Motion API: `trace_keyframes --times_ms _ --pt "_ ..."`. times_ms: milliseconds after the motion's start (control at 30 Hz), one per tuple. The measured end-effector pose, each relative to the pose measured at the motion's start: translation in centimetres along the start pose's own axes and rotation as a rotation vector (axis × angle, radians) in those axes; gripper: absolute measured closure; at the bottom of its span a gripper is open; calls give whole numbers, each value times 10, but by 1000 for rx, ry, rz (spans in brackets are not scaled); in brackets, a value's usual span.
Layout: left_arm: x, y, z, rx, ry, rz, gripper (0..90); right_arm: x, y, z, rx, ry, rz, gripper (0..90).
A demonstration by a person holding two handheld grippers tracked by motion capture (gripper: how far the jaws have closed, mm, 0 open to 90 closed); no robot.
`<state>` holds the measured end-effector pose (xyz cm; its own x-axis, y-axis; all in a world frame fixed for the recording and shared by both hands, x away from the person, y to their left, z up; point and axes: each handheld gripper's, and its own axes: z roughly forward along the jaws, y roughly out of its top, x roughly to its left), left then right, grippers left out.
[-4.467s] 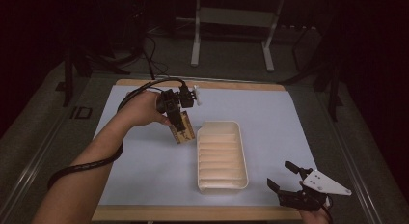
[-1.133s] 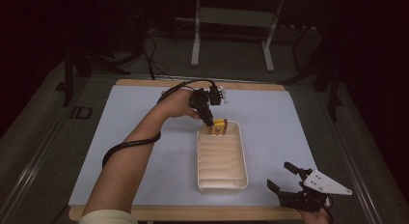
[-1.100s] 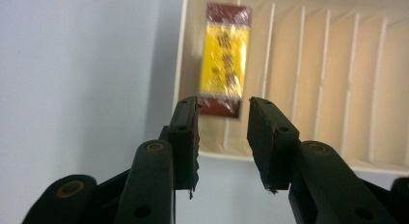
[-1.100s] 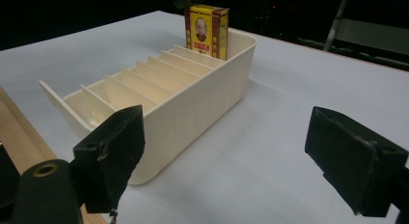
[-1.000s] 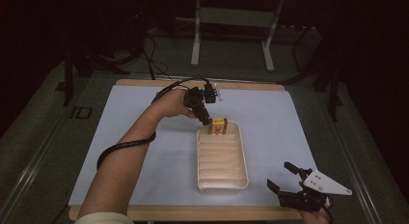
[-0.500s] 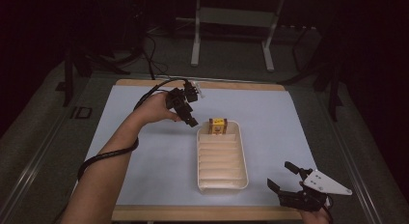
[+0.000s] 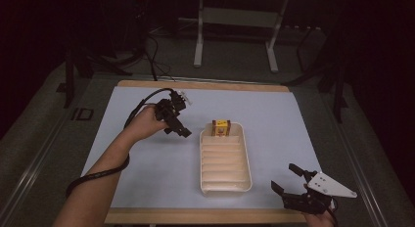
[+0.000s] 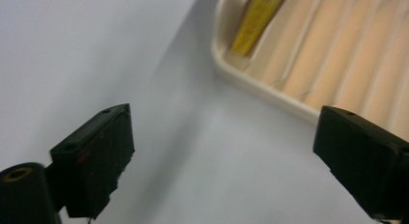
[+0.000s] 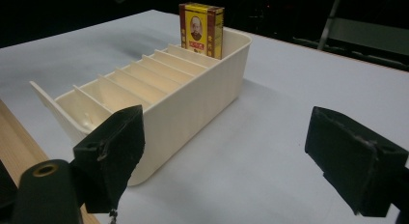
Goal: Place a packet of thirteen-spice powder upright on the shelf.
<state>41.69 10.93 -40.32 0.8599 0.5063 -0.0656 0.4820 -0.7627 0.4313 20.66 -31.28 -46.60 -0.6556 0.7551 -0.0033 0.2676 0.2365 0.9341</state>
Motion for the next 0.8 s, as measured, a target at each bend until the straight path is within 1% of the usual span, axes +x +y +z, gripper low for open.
trace_keyframes --times_ms 33,67,100,133,200,233,267,333,367,400,500,567,633,700,800 --pt "-1 -3 0 4 15 -12 15 0 0 0 -1 -1 -2 140" --pt "-1 -7 1 1 24 -25 13 0 0 0 -1 -2 -2 140" --pt "-2 -10 1 -2 23 -34 13 0 0 0 0 -1 0 140" --pt "-2 -13 1 -4 31 -38 13 0 0 0 2 -3 1 140" --pt "-4 -20 1 -27 27 -58 13 0 0 0 2 -4 2 140" --pt "-5 -23 1 -35 41 -64 13 0 0 1 3 -4 0 140" --pt "-6 -26 1 -50 45 -77 13 0 0 0 3 -4 0 140" --pt "-7 -31 2 -70 45 -104 13 0 0 0 2 -6 -2 140" --pt "-7 -31 2 -70 45 -104 13 0 0 0 2 -6 -2 140" --pt "-9 -38 5 -80 36 -124 13 1 0 0 2 -6 -3 140" --pt "-14 -45 9 -82 47 -135 13 1 0 1 1 -5 -5 140" --pt "-17 -50 10 -100 49 -142 13 1 0 0 1 -6 -4 140" --pt "-22 -56 11 -111 68 -146 13 1 0 0 0 -10 -4 140" --pt "-27 -62 13 -132 66 -154 13 1 0 0 -1 -13 -5 140" --pt "-33 -69 16 -142 66 -167 13 1 1 0 0 -15 -6 140"
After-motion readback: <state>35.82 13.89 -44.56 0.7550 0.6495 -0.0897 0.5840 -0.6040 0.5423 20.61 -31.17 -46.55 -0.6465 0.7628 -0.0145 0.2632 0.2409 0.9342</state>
